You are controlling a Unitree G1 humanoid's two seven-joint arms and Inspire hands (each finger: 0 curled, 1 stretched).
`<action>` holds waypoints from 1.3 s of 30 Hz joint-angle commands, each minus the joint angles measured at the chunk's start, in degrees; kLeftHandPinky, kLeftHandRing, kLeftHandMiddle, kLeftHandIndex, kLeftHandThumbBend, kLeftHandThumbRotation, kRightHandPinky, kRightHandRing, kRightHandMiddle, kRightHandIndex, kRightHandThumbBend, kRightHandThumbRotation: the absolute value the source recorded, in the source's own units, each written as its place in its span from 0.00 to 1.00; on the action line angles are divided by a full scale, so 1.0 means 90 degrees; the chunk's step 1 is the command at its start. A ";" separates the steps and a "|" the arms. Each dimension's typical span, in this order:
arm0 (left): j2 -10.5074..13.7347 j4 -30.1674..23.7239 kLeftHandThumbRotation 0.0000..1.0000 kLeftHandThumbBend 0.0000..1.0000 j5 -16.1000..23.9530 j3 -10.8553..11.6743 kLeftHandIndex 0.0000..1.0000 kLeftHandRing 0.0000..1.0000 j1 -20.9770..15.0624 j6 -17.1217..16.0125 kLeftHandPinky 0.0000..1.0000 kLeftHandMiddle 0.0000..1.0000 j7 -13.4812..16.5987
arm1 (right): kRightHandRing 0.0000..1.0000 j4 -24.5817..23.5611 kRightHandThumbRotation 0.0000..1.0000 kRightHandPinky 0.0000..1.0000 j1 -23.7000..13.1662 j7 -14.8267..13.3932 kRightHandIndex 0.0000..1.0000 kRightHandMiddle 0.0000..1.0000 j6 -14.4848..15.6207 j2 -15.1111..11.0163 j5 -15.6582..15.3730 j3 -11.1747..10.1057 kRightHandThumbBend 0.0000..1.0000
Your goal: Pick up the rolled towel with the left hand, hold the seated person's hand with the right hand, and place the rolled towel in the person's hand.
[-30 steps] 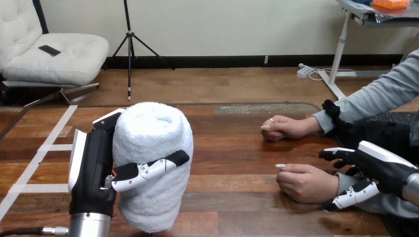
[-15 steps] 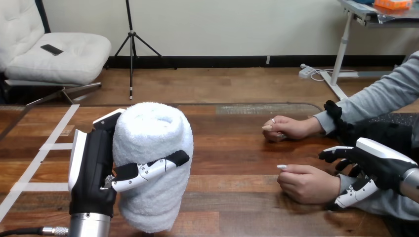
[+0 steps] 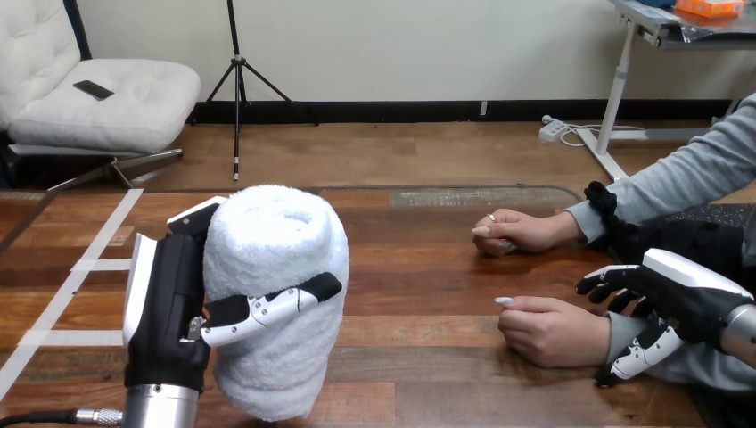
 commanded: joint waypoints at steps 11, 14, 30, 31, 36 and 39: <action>0.0025 -0.0124 0.00 0.73 -0.0141 0.0103 0.38 0.33 -0.0384 -0.0136 0.29 0.37 -0.0048 | 0.73 0.0146 0.03 0.66 -0.0434 -0.0381 0.76 0.76 -0.0076 -0.0183 -0.0125 0.0143 1.00; 0.0027 -0.0122 0.00 0.73 -0.0159 0.0103 0.37 0.33 -0.0382 -0.0146 0.29 0.37 -0.0059 | 0.72 0.0168 0.03 0.65 -0.0440 -0.0433 0.75 0.76 -0.0122 -0.0185 -0.0177 0.0164 1.00; 0.0026 -0.0112 0.00 0.73 -0.0167 0.0122 0.38 0.33 -0.0386 -0.0188 0.29 0.38 -0.0062 | 0.69 0.0245 0.07 0.64 -0.0496 -0.0399 0.71 0.72 -0.0027 -0.0162 -0.0234 0.0255 1.00; 0.0026 -0.0113 0.00 0.73 -0.0161 0.0122 0.38 0.33 -0.0385 -0.0187 0.29 0.38 -0.0059 | 0.69 0.0241 0.07 0.64 -0.0495 -0.0416 0.70 0.72 -0.0022 -0.0159 -0.0249 0.0268 1.00; 0.0019 -0.0126 0.00 0.73 -0.0152 0.0121 0.38 0.33 -0.0380 -0.0180 0.29 0.37 -0.0050 | 0.67 0.0223 0.04 0.63 -0.0497 -0.0458 0.68 0.71 -0.0019 -0.0157 -0.0289 0.0327 1.00; 0.0022 -0.0099 0.00 0.73 -0.0173 0.0123 0.38 0.33 -0.0389 -0.0218 0.29 0.37 -0.0064 | 0.66 0.0218 0.02 0.62 -0.0502 -0.0469 0.66 0.69 -0.0040 -0.0150 -0.0302 0.0352 1.00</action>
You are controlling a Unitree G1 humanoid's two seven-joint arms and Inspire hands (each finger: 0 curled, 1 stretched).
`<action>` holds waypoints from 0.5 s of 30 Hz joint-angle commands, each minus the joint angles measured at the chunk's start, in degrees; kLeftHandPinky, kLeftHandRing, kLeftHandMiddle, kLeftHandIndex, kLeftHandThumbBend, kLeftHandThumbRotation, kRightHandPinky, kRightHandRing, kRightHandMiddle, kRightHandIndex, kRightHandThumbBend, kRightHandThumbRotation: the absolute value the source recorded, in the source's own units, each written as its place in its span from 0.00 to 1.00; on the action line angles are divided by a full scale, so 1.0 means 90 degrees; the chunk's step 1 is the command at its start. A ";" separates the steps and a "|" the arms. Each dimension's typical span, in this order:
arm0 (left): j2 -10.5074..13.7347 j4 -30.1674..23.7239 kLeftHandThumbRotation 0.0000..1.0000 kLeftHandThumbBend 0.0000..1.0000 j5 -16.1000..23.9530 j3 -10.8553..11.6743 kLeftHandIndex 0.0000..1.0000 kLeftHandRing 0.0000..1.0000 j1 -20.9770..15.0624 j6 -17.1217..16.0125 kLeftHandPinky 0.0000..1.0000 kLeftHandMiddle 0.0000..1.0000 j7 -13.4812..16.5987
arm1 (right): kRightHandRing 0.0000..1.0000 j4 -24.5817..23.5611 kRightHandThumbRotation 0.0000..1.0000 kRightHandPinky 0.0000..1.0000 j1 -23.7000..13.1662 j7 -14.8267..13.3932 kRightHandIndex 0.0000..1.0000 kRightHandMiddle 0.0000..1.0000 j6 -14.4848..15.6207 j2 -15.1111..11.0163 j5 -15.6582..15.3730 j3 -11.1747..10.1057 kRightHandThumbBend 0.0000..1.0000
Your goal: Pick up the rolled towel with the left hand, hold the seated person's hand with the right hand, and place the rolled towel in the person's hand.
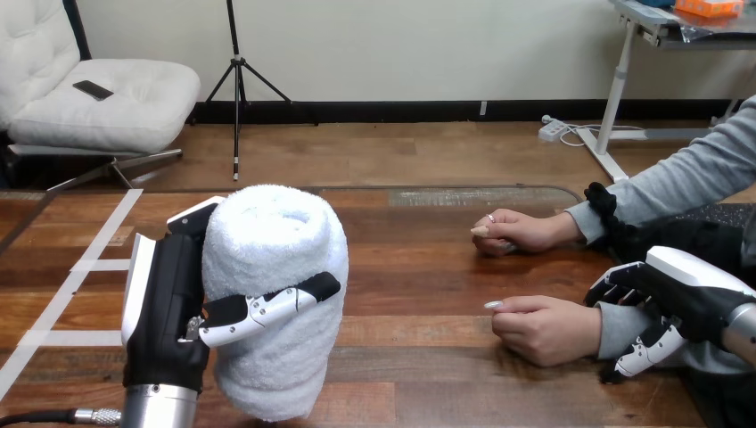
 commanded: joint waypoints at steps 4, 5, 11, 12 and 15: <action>0.0005 -0.0107 0.00 0.73 -0.0092 0.0099 0.38 0.33 -0.0389 -0.0205 0.29 0.37 0.0001 | 0.63 0.0041 0.01 0.59 -0.0381 -0.0136 0.63 0.67 0.0020 -0.0090 -0.0146 0.0184 1.00; 0.0007 -0.0106 0.00 0.73 -0.0076 0.0099 0.38 0.33 -0.0390 -0.0211 0.29 0.37 0.0006 | 0.62 0.0062 0.01 0.58 -0.0389 -0.0191 0.62 0.66 0.0001 -0.0092 -0.0185 0.0214 1.00; 0.0005 -0.0092 0.00 0.72 -0.0098 0.0098 0.38 0.33 -0.0395 -0.0240 0.29 0.38 -0.0010 | 0.57 0.0162 0.00 0.53 -0.0425 -0.0337 0.57 0.61 -0.0079 -0.0066 -0.0290 0.0286 0.99; 0.0002 -0.0092 0.00 0.72 -0.0096 0.0097 0.38 0.33 -0.0396 -0.0237 0.29 0.38 -0.0008 | 0.56 0.0178 0.00 0.52 -0.0430 -0.0353 0.57 0.61 -0.0089 -0.0062 -0.0297 0.0291 0.99; 0.0001 -0.0094 0.00 0.72 -0.0120 0.0095 0.38 0.33 -0.0395 -0.0232 0.29 0.38 -0.0023 | 0.53 0.0253 0.00 0.50 -0.0435 -0.0470 0.54 0.58 -0.0195 -0.0040 -0.0304 0.0301 0.99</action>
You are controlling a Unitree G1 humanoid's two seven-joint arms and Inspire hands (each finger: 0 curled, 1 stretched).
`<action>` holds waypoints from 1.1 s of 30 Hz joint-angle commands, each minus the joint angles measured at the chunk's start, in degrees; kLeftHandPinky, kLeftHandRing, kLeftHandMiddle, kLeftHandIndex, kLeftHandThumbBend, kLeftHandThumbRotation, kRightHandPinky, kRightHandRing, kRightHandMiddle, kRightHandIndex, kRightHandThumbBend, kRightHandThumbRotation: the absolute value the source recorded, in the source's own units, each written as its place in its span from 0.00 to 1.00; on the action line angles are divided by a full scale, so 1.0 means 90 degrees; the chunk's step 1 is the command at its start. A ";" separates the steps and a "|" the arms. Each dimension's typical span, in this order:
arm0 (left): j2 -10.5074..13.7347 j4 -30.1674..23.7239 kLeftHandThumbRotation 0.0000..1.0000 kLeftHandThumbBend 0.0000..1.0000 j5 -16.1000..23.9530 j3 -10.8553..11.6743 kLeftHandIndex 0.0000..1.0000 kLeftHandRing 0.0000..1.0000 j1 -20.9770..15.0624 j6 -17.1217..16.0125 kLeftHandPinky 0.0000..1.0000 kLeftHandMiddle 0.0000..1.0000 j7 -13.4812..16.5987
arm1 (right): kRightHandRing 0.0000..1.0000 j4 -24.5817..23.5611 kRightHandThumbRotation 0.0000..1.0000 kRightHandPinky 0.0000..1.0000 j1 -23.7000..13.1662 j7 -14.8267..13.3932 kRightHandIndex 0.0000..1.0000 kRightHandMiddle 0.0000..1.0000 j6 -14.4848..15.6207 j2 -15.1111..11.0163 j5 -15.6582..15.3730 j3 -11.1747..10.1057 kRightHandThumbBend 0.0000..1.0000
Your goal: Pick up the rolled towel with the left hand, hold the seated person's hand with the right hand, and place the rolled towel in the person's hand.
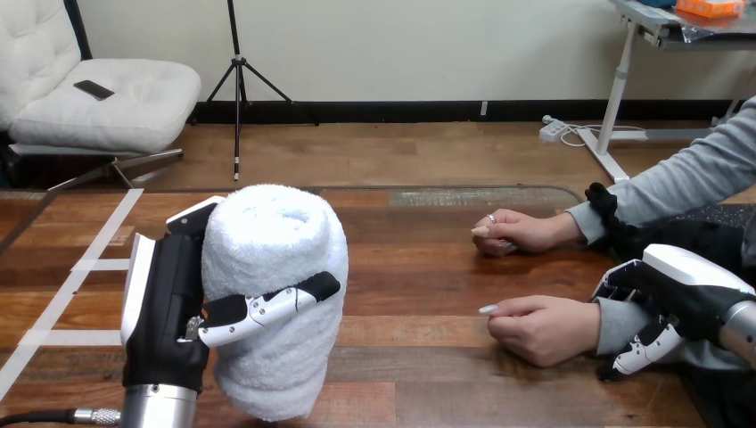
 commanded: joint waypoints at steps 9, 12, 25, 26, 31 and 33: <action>-0.0007 -0.0100 0.00 0.72 -0.0133 0.0087 0.38 0.33 -0.0397 -0.0208 0.29 0.38 -0.0025 | 0.48 0.0256 0.00 0.46 -0.0370 -0.0248 0.50 0.53 -0.0221 -0.0005 -0.0075 0.0207 0.98; -0.0011 -0.0095 0.00 0.72 -0.0135 0.0092 0.38 0.33 -0.0401 -0.0209 0.29 0.38 -0.0025 | 0.47 0.0265 0.00 0.45 -0.0368 -0.0256 0.49 0.50 -0.0273 -0.0006 -0.0063 0.0223 0.97; 0.0003 -0.0050 0.00 0.72 -0.0028 0.0115 0.38 0.33 -0.0418 -0.0289 0.29 0.38 0.0022 | 0.43 0.0262 0.00 0.41 -0.0372 -0.0172 0.46 0.47 -0.0407 0.0016 0.0002 0.0238 0.90; 0.0005 -0.0047 0.00 0.72 -0.0024 0.0116 0.38 0.33 -0.0420 -0.0293 0.29 0.38 0.0022 | 0.43 0.0265 0.00 0.41 -0.0373 -0.0173 0.46 0.46 -0.0410 0.0018 0.0000 0.0240 0.89; -0.0018 -0.0082 0.00 0.72 -0.0070 0.0107 0.38 0.33 -0.0407 -0.0235 0.29 0.38 0.0008 | 0.40 0.0261 0.00 0.38 -0.0366 -0.0220 0.44 0.44 -0.0483 0.0016 -0.0027 0.0262 0.86; -0.0020 -0.0093 0.00 0.72 -0.0068 0.0105 0.38 0.33 -0.0404 -0.0219 0.29 0.38 0.0008 | 0.40 0.0250 0.00 0.37 -0.0363 -0.0211 0.44 0.44 -0.0492 0.0012 -0.0028 0.0263 0.84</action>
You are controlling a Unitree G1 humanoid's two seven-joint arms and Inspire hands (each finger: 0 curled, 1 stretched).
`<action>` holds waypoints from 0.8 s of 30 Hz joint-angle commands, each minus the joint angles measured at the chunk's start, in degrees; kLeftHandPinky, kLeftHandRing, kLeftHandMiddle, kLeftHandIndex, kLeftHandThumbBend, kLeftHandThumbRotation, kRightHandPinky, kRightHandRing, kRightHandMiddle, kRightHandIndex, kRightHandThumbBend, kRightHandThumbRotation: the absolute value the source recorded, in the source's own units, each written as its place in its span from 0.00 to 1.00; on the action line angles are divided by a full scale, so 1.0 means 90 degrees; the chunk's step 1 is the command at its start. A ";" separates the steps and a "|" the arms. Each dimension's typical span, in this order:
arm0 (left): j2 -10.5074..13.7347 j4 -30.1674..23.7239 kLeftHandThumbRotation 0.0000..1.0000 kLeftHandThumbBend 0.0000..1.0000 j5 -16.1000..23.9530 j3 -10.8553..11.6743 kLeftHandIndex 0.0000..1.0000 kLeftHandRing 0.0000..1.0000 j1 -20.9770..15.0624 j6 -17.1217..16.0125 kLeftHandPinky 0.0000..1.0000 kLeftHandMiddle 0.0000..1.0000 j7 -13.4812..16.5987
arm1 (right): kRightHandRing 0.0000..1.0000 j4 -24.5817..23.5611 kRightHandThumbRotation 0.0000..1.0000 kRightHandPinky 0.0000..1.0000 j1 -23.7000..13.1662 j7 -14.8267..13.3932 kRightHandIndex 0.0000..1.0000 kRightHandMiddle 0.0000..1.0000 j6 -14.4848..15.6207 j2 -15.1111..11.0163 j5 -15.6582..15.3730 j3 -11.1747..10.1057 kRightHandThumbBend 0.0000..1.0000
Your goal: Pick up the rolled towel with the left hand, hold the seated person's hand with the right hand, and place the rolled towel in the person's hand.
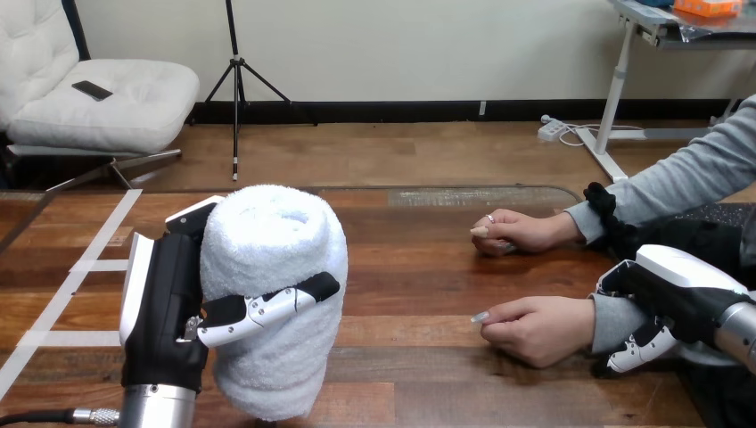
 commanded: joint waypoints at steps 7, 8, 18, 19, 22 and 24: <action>0.0000 -0.0049 0.00 0.72 -0.0085 0.0079 0.38 0.34 -0.0416 -0.0227 0.29 0.38 -0.0002 | 0.38 0.0012 0.00 0.35 -0.0288 -0.0054 0.43 0.43 -0.0104 0.0012 -0.0046 0.0116 0.77; -0.0001 -0.0051 0.00 0.72 -0.0100 0.0077 0.38 0.33 -0.0414 -0.0219 0.29 0.38 -0.0010 | 0.38 0.0011 0.00 0.35 -0.0289 -0.0051 0.44 0.43 -0.0096 0.0012 -0.0046 0.0115 0.76; -0.0018 -0.0062 0.00 0.71 -0.0086 0.0079 0.38 0.33 -0.0404 -0.0181 0.29 0.38 -0.0003 | 0.38 -0.0018 0.01 0.34 -0.0275 -0.0183 0.43 0.43 -0.0192 0.0002 -0.0051 0.0115 0.68; -0.0020 -0.0077 0.00 0.72 -0.0061 0.0079 0.38 0.33 -0.0399 -0.0166 0.29 0.38 0.0010 | 0.37 -0.0003 0.01 0.34 -0.0273 -0.0277 0.43 0.43 -0.0266 -0.0005 -0.0077 0.0125 0.67; -0.0023 -0.0095 0.00 0.72 -0.0043 0.0076 0.38 0.33 -0.0392 -0.0146 0.29 0.38 0.0020 | 0.36 0.0027 0.01 0.33 -0.0275 -0.0418 0.42 0.42 -0.0372 -0.0012 -0.0117 0.0140 0.66; -0.0022 -0.0084 0.00 0.72 -0.0056 0.0076 0.38 0.33 -0.0398 -0.0158 0.29 0.38 0.0011 | 0.36 0.0031 0.02 0.32 -0.0285 -0.0416 0.42 0.41 -0.0357 -0.0009 -0.0119 0.0139 0.64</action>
